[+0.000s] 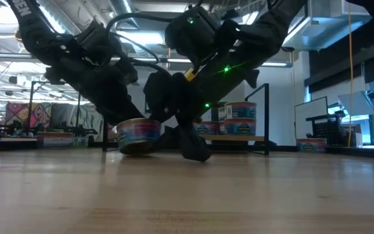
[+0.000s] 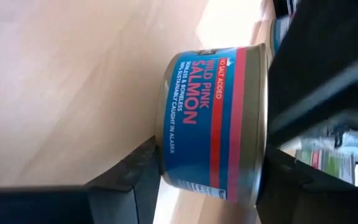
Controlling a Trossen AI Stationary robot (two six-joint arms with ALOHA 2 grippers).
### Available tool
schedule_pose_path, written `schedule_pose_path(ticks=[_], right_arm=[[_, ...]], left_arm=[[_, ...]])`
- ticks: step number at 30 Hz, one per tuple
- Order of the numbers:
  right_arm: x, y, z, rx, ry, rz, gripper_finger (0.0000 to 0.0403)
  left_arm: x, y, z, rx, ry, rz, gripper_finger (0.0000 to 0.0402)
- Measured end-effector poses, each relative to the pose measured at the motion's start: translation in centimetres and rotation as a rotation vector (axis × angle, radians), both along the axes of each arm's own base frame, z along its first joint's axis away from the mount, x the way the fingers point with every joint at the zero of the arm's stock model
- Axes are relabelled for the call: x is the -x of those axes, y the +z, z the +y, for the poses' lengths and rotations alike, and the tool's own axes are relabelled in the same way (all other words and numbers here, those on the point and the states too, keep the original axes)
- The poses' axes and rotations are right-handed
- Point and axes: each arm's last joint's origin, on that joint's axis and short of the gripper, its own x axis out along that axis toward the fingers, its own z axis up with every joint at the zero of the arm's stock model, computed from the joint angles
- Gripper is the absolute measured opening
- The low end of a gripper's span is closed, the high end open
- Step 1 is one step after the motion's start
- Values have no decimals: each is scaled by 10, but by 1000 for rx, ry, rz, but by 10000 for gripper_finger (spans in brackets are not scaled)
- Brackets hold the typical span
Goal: Stack canned seafood by type on shelf
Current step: Stack the blue-pink tuna can on top of the other blue-pink can on the shelf
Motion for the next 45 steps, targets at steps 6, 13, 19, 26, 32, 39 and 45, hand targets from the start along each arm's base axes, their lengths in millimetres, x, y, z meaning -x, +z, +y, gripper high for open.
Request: schedule_pose_path(ticks=[6,13,19,26,32,39,45], right_arm=[[14,19,15,0,-45,54,193],[32,55,14,-95,-142,46,193],[38,89,7,-80,-177,-45,193],[40,116,-29,-46,-234,-124,193],[42,126,-67,-40,-319,-171,193],[46,126,-105,-37,-421,-186,193],[49,129,-130,-79,-478,-250,193]], left_arm=[[16,15,-8,6,17,61,253],[29,23,-35,-104,66,86,253],[38,19,-55,-150,72,-23,253],[40,17,-61,-145,92,-121,253],[39,17,-63,-141,81,-129,253],[39,17,-63,-142,82,-130,253],[39,18,-63,-145,80,-130,253]])
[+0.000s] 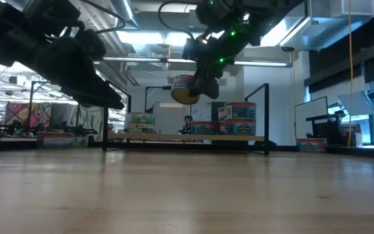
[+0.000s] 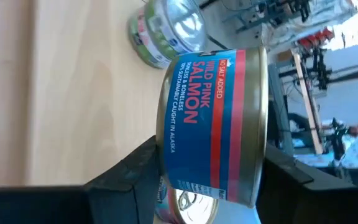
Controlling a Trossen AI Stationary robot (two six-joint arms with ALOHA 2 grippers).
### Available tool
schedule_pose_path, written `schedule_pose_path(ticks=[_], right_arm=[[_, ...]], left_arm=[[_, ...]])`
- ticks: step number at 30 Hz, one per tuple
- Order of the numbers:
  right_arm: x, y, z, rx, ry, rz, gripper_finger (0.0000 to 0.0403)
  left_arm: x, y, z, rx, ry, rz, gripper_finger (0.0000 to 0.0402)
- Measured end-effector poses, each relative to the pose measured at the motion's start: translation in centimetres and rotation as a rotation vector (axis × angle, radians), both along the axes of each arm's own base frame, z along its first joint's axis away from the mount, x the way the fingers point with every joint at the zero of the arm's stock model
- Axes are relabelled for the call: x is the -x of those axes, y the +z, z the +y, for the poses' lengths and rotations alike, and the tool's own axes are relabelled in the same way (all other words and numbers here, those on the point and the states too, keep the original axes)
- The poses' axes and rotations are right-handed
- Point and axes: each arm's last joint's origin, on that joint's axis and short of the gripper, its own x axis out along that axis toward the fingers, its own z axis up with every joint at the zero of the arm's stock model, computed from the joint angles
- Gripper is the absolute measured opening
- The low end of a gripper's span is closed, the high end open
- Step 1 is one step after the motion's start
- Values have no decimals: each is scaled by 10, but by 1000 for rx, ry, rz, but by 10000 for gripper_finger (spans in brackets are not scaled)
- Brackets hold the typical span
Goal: Stack canned seafood by type on shelf
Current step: Stack the blue-pink tuna can on top of the other blue-pink can on the shelf
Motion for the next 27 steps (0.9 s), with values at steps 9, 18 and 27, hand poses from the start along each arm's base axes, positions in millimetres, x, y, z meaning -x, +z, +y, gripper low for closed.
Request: schedule_pose_path(ticks=[9,18,27], right_arm=[[3,9,-14,19,-89,24,193],[1,27,-28,-18,-120,-60,193],[8,24,-45,-133,-191,-149,193]], left_arm=[[0,0,0,2,4,-1,253],[0,0,0,13,12,-4,253],[0,1,1,16,35,-14,253]])
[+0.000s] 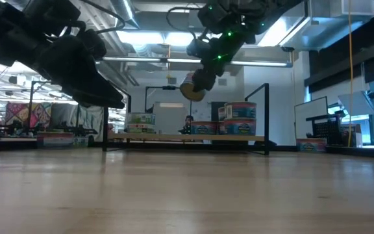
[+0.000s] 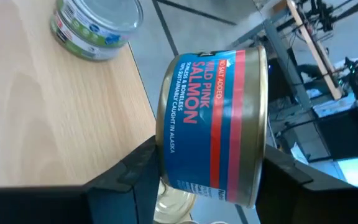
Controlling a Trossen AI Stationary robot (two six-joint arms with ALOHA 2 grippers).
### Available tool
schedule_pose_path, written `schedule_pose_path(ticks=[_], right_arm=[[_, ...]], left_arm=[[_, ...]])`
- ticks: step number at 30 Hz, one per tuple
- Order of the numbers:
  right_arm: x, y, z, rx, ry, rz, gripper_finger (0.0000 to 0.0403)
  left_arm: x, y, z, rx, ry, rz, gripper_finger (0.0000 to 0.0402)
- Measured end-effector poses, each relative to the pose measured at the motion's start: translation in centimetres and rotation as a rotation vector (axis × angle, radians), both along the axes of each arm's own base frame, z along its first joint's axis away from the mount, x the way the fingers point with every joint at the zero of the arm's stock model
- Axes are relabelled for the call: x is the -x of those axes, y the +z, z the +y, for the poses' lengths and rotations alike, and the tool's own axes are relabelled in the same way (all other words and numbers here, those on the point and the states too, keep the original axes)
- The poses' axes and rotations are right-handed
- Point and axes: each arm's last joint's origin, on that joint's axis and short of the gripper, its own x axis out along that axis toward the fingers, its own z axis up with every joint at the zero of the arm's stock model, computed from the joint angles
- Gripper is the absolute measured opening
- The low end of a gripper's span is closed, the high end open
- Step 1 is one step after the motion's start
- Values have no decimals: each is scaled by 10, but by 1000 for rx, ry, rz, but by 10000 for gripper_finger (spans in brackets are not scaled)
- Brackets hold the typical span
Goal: Stack canned seafood by type on shelf
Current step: Stack the blue-pink tuna can on top of the other blue-pink can on the shelf
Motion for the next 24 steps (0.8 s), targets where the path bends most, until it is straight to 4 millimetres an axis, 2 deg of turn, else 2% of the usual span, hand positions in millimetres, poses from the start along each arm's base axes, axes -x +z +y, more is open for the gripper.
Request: schedule_pose_path(ticks=[9,14,18,24], right_arm=[[0,-4,-1,-11,-7,12,193],[1,2,-3,-4,-46,54,193],[-4,0,-10,-47,-79,111,193],[-23,-7,-16,-86,-86,132,193]], left_arm=[[0,0,0,4,4,-1,253],[0,0,0,4,4,-1,253],[0,0,0,-4,0,1,253],[0,0,1,-12,9,-1,253]])
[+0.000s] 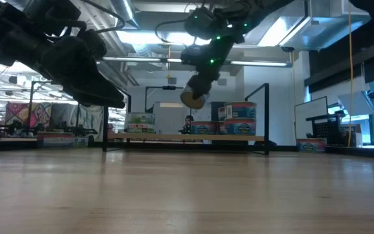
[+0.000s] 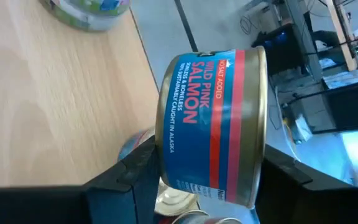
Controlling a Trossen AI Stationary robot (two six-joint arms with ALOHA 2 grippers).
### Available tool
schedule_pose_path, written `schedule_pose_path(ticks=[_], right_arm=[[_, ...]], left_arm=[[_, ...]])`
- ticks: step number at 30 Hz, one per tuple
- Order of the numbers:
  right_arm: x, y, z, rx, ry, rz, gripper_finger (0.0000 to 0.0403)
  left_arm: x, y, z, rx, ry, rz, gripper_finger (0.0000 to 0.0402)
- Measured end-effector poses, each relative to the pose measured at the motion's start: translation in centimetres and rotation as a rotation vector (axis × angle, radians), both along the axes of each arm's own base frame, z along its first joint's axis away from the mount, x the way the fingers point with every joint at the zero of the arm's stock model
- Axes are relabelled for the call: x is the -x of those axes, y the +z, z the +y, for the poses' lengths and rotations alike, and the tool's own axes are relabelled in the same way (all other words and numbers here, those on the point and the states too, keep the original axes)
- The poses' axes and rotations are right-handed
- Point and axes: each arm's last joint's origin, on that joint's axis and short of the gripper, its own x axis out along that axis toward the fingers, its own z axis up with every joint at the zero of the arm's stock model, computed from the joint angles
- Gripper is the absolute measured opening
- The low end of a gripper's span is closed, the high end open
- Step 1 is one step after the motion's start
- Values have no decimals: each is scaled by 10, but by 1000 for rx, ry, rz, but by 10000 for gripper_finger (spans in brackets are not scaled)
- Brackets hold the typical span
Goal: Stack canned seafood by type on shelf
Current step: Stack the blue-pink tuna can on top of the other blue-pink can on the shelf
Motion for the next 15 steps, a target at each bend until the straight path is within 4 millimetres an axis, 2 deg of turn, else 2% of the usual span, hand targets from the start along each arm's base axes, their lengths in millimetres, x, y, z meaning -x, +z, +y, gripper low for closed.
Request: schedule_pose_path(ticks=[3,7,15], right_arm=[[-2,-13,-1,10,-21,76,193],[-3,-15,-2,23,-36,88,193],[-4,-33,-15,30,-57,144,193]], left_arm=[[0,0,0,-4,-1,2,253],[0,0,0,-5,-1,4,253],[0,0,0,-12,-4,5,253]])
